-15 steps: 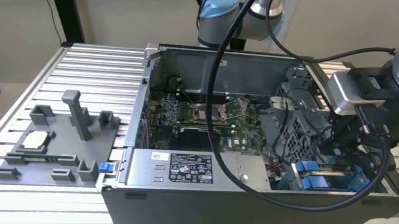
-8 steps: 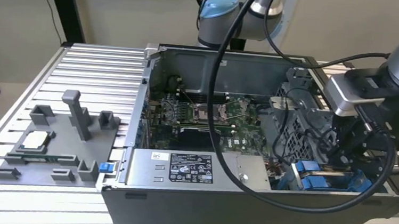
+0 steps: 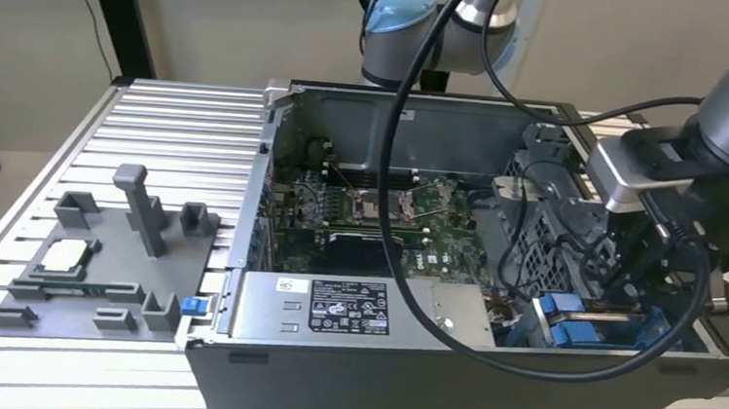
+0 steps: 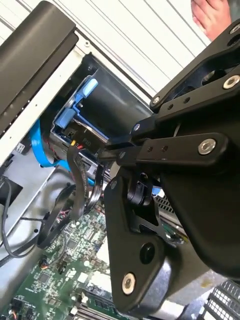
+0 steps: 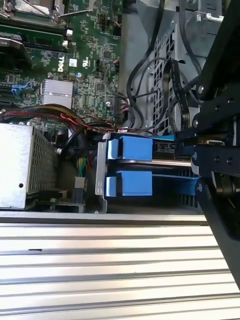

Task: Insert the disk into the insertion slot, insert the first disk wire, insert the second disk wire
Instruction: 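Insert the second disk wire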

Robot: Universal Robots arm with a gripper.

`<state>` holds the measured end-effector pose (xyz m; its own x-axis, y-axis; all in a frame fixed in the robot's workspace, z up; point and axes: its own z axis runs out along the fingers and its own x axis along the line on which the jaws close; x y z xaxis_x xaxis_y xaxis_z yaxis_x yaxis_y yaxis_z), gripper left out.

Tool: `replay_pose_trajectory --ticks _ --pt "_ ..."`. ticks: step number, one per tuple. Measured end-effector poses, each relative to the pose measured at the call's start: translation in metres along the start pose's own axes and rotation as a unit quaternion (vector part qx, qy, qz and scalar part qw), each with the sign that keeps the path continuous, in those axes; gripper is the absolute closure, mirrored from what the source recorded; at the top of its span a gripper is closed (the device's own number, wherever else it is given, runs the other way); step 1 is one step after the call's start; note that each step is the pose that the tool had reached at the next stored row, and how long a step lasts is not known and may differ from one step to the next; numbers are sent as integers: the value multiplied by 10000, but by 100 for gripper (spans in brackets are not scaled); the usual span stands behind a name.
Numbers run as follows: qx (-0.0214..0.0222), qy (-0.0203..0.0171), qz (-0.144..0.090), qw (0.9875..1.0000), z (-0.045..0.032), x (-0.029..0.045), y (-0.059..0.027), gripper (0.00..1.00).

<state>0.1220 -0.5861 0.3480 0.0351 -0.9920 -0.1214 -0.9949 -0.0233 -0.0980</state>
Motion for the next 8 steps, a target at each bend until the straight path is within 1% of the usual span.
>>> replay_pose_trajectory --ticks 8 --pt "8 2 19 10000 31 -4 3 100"
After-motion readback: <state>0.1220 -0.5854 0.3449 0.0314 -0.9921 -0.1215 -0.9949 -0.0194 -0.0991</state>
